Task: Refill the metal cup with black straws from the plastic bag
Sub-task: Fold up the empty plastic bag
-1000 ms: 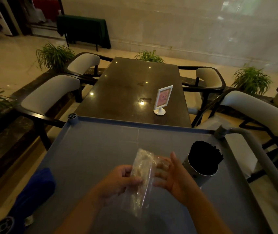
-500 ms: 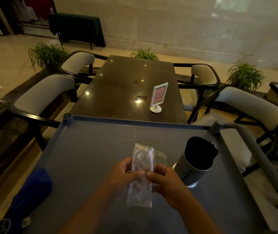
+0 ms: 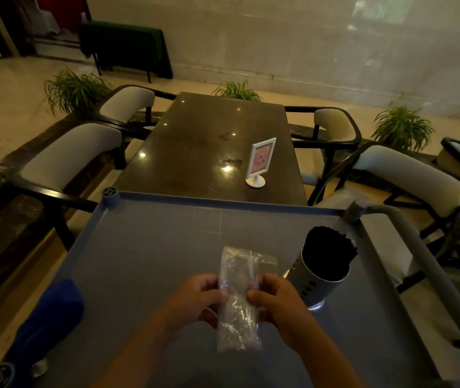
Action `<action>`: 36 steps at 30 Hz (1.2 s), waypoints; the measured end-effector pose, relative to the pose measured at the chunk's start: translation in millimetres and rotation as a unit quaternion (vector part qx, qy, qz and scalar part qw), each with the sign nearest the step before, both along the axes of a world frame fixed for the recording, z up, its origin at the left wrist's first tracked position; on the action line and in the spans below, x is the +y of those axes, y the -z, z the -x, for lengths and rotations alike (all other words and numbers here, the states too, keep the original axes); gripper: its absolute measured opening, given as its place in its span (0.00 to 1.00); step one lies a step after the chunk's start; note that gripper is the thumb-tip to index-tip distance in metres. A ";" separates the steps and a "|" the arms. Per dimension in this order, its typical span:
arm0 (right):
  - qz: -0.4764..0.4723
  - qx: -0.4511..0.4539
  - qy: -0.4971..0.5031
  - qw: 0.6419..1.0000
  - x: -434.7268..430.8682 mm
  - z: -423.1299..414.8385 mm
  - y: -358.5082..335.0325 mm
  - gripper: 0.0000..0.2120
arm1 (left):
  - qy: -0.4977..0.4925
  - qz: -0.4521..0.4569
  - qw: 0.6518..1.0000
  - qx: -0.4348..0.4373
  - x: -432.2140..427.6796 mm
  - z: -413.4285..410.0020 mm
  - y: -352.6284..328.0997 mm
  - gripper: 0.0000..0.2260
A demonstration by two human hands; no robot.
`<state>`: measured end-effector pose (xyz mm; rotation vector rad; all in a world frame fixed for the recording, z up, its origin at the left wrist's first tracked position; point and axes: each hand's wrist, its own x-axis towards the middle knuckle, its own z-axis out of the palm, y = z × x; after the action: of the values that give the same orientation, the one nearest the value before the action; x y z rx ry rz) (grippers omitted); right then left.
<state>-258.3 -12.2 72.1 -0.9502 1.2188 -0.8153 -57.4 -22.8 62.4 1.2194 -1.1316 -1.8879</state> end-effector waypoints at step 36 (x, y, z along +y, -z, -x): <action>0.084 -0.095 0.093 0.988 -6.1 3.9 7.3 0.16 | -0.116 0.003 0.983 0.141 0.2 0.5 1.6 0.10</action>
<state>-262.3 -18.3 64.8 -0.8798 1.0961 -1.1444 -57.9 -22.6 60.8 0.9935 -0.8085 -1.8075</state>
